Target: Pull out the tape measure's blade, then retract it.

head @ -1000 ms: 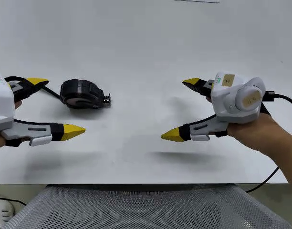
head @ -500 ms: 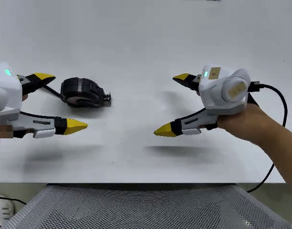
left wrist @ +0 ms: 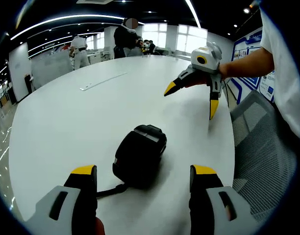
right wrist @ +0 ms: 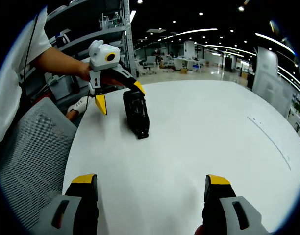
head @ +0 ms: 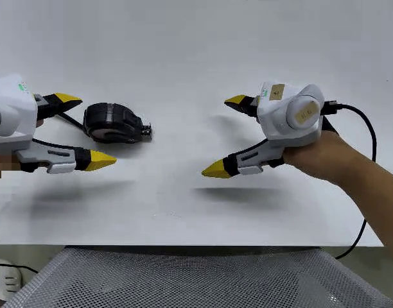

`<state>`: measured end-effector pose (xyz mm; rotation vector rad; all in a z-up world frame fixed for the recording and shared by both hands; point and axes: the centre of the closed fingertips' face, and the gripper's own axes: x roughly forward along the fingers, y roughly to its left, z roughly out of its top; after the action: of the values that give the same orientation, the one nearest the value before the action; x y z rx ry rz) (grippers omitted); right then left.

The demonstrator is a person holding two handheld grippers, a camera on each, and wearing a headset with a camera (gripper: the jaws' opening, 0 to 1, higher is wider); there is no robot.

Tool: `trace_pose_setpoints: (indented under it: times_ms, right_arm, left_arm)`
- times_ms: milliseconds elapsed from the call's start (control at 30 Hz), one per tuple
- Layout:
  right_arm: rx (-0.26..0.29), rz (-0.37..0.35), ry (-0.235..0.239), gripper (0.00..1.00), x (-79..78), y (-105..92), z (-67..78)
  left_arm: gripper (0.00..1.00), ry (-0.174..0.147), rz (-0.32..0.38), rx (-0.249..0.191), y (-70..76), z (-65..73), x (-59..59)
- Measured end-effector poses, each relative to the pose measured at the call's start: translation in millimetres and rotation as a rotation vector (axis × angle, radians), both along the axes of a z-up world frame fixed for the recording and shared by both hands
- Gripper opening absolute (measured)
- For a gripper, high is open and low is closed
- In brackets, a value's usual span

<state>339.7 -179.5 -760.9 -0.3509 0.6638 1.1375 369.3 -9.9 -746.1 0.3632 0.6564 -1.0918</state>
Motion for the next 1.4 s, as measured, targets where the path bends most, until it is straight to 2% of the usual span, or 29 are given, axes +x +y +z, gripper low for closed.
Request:
trace_pose_setpoints:
  times_ms: [300,367,533,967,1133,1400]
  right_arm:
    - [0.007,0.018,0.015,0.88,3.7,9.5,-5.6]
    - [0.01,0.024,0.018,0.88,4.2,11.8,-6.0]
    - [0.01,0.05,0.022,0.88,2.0,17.4,-6.4]
    - [0.016,0.073,0.031,0.87,1.7,27.4,-10.6]
    - [0.022,0.075,0.036,0.86,4.2,30.5,-12.6]
    - [0.028,0.062,0.022,0.83,11.2,37.3,-15.4]
  left_arm:
    - [0.55,0.006,-0.069,0.042,0.8,-7.8,3.6]
    - [0.51,-0.007,-0.09,0.056,1.2,-9.5,6.1]
    - [0.43,-0.01,-0.109,0.063,-2.7,-12.0,10.3]
    - [0.33,-0.006,-0.152,0.073,-6.2,-17.7,13.2]
    - [0.31,-0.021,-0.174,0.083,-7.6,-17.3,12.1]
    - [0.3,-0.006,-0.17,0.086,-8.0,-18.1,12.4]
